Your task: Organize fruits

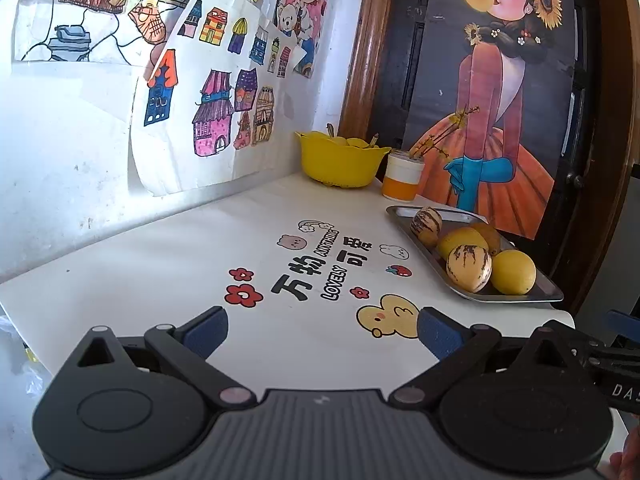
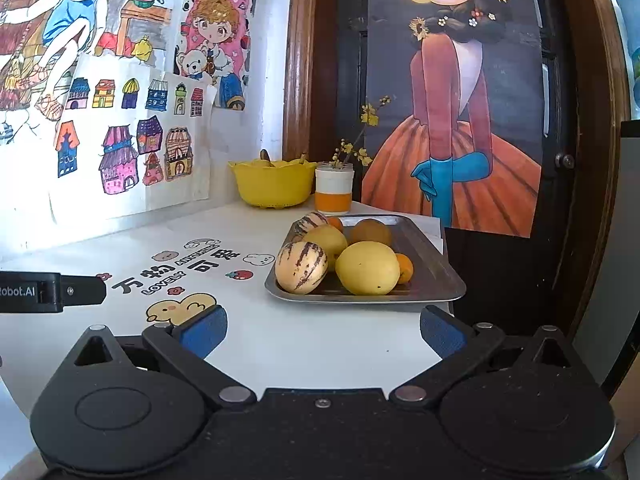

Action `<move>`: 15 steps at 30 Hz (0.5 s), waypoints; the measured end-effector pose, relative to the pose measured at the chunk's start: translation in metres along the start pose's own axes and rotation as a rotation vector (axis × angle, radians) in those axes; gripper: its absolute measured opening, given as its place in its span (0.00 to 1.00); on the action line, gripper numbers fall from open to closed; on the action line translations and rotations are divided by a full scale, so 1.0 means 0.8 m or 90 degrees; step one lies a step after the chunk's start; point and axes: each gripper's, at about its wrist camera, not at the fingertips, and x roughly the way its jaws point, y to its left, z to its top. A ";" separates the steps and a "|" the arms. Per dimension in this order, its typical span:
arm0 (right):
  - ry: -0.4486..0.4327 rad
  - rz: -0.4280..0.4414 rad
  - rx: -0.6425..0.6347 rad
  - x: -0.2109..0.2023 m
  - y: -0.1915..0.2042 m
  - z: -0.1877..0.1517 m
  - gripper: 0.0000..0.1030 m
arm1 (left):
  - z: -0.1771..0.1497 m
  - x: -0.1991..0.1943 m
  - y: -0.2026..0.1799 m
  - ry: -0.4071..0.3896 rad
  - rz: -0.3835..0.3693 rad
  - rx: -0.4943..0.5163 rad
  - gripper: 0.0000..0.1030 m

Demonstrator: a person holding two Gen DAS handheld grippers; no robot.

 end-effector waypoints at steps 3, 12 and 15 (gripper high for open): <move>-0.001 0.004 0.000 -0.001 0.001 -0.001 0.99 | 0.000 0.000 0.001 0.002 -0.002 -0.001 1.00; 0.000 0.007 0.021 -0.001 -0.004 -0.001 0.99 | -0.002 0.001 0.002 0.011 -0.004 -0.004 1.00; 0.005 0.010 0.027 0.000 -0.006 -0.001 0.99 | -0.002 0.001 0.002 0.012 -0.002 -0.004 1.00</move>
